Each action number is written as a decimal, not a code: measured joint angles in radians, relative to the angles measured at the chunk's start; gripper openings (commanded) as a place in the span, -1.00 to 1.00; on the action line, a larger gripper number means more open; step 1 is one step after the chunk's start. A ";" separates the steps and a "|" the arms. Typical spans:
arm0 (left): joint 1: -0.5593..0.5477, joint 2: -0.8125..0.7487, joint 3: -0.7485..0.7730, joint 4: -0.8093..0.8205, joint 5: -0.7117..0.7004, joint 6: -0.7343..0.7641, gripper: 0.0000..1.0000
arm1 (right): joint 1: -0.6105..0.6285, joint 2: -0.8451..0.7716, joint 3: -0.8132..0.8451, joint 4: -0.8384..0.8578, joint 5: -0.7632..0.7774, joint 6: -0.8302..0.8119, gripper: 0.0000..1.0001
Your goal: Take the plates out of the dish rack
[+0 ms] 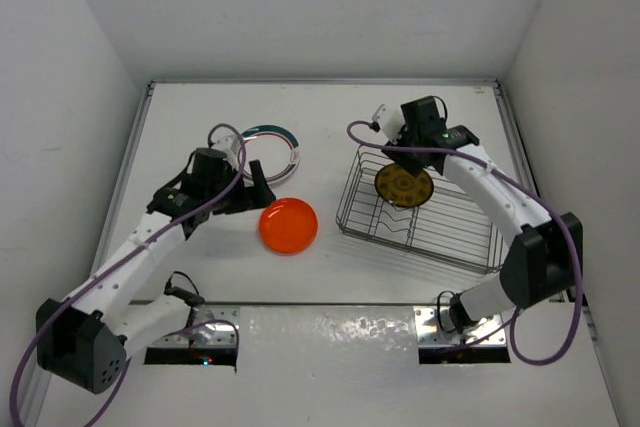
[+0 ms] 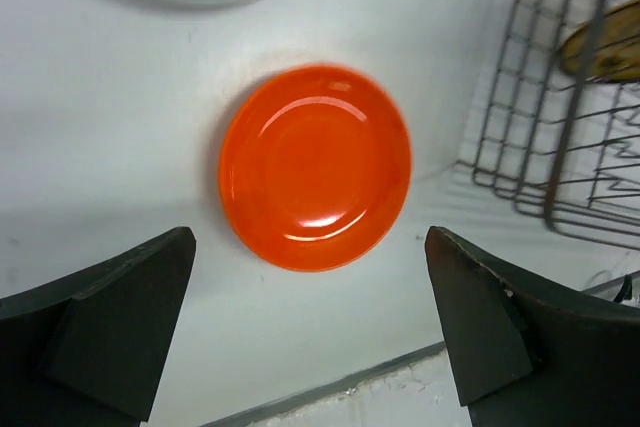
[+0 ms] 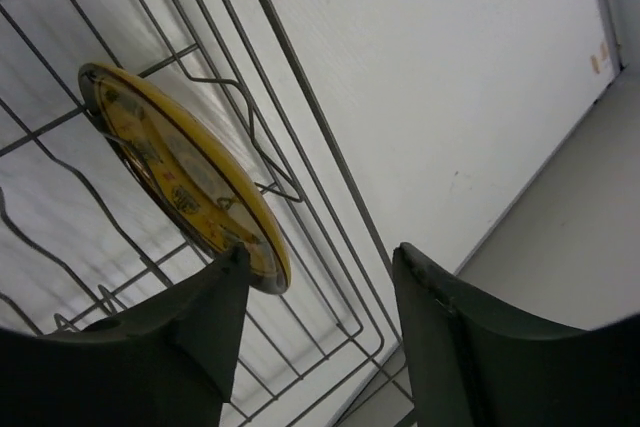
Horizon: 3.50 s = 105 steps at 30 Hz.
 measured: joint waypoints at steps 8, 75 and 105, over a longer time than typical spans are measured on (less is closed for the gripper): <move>-0.004 -0.124 0.238 -0.160 -0.082 0.163 1.00 | -0.005 0.093 0.009 -0.011 -0.061 -0.060 -0.32; -0.009 -0.029 -0.123 0.192 0.072 -0.144 -0.97 | 0.075 -0.451 -0.230 0.343 -0.399 0.846 0.98; -0.009 -0.196 0.336 -0.189 -0.589 0.068 1.00 | 0.075 -0.832 -0.158 -0.278 0.144 0.701 0.98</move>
